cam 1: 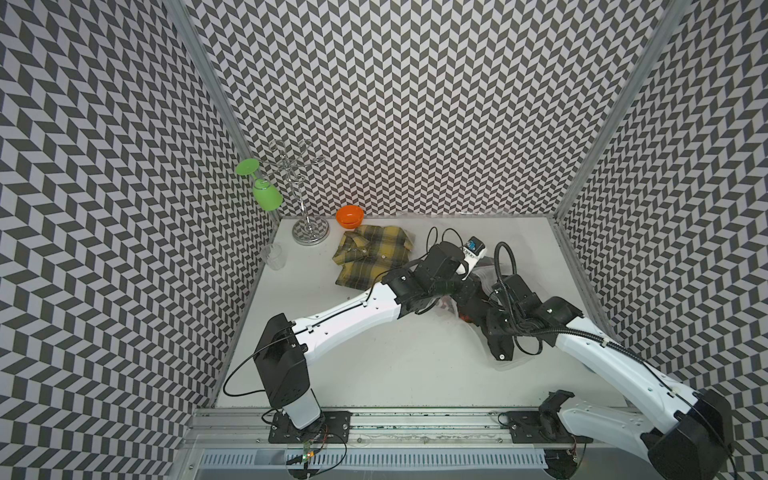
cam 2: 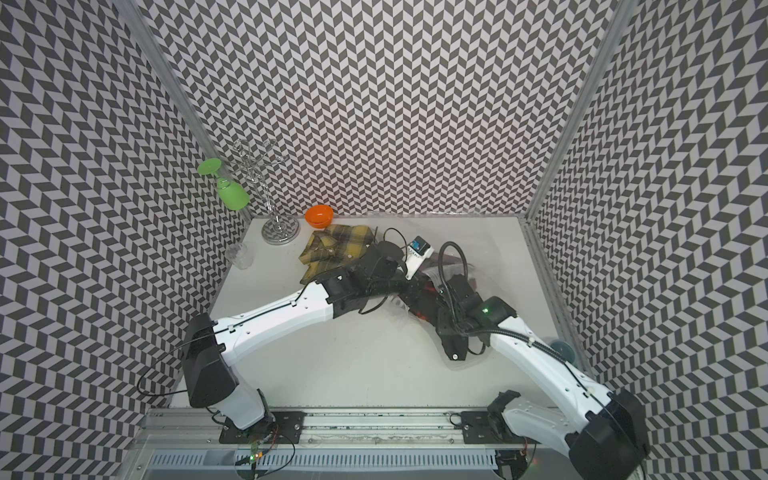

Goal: Place the folded shirt into the vacuum bag
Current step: Place the shirt in the vacuum bag.

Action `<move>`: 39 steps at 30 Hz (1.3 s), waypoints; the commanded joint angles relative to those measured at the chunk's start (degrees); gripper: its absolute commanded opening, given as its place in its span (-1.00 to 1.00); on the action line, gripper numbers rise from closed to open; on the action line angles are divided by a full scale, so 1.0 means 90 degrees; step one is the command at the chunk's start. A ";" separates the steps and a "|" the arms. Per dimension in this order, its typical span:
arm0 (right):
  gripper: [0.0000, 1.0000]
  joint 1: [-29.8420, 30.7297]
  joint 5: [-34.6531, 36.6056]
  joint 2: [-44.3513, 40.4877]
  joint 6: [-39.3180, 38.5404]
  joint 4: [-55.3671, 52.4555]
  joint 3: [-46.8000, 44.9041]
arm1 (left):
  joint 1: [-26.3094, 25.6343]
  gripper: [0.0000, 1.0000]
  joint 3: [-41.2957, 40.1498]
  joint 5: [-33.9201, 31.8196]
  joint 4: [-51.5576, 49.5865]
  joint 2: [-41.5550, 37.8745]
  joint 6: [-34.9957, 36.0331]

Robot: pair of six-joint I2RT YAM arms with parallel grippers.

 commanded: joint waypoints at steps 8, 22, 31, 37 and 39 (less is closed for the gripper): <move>-1.00 0.0019 0.0480 0.0569 -0.0095 0.1509 0.1392 | -0.0070 -1.00 -0.0018 0.0317 0.0604 -0.0692 -0.0202; 0.04 -0.0199 -0.1166 0.1245 -0.0107 0.3627 -0.0319 | -0.0073 -1.00 -0.0687 0.0333 0.0747 -0.0856 -0.0358; 0.99 -0.0717 -0.1493 0.0083 -0.0575 0.2123 0.0148 | -0.0073 -1.00 -0.0901 0.0353 0.0707 -0.0990 -0.0361; 0.93 -0.1614 0.0311 0.0386 -0.0357 0.1197 0.0356 | -0.0142 -1.00 -0.0827 0.0442 0.0733 -0.1002 -0.0400; 0.80 -0.1566 0.0185 0.0417 -0.0236 0.1042 0.0488 | -0.0185 -1.00 -0.0832 0.0437 0.0714 -0.1000 -0.0429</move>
